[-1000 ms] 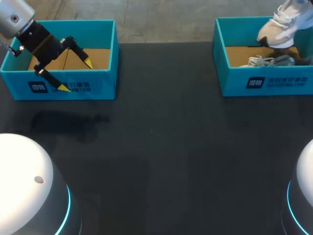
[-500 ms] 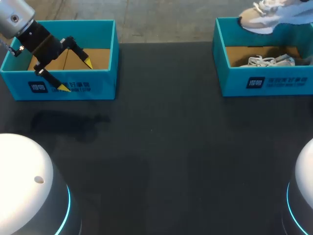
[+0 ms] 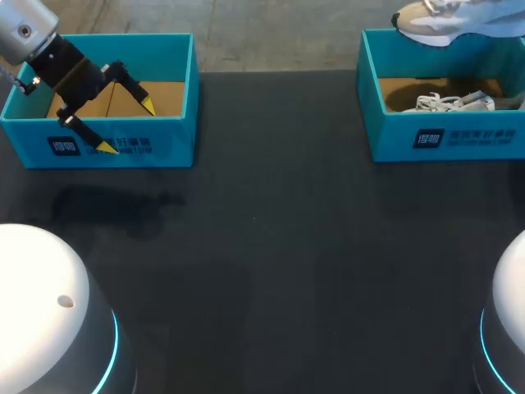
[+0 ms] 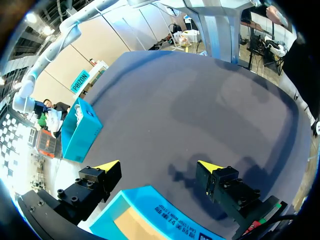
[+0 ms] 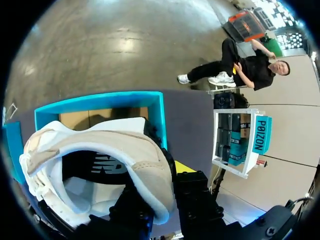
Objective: Take the shoe out of the shoebox, open the shoe tongue, remove and reinsert the insole, then place the shoe into the shoebox
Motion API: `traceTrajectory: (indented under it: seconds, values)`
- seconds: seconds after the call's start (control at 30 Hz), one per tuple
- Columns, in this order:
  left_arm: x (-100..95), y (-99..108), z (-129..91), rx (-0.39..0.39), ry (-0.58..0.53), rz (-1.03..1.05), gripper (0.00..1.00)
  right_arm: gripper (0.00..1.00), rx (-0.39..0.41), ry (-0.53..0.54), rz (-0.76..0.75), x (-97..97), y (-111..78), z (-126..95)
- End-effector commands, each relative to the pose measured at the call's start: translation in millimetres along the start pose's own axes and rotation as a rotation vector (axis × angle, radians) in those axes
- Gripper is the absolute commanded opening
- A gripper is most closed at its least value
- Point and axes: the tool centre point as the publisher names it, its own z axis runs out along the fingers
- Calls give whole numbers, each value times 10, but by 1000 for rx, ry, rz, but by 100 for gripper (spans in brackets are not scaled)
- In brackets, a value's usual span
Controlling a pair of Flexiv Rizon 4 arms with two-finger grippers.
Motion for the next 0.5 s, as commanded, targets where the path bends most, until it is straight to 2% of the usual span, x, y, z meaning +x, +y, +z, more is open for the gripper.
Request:
traceTrajectory:
  seconds: [0.03,0.17,0.5]
  values:
    - [-6,7,-1,0,4,1,100,0,26,18,16,6,52,36]
    - [-6,7,-1,0,4,1,100,0,1,-21,41,64,20,139]
    - [-6,7,-1,0,4,1,100,0,-8,-39,68,154,-75,381]
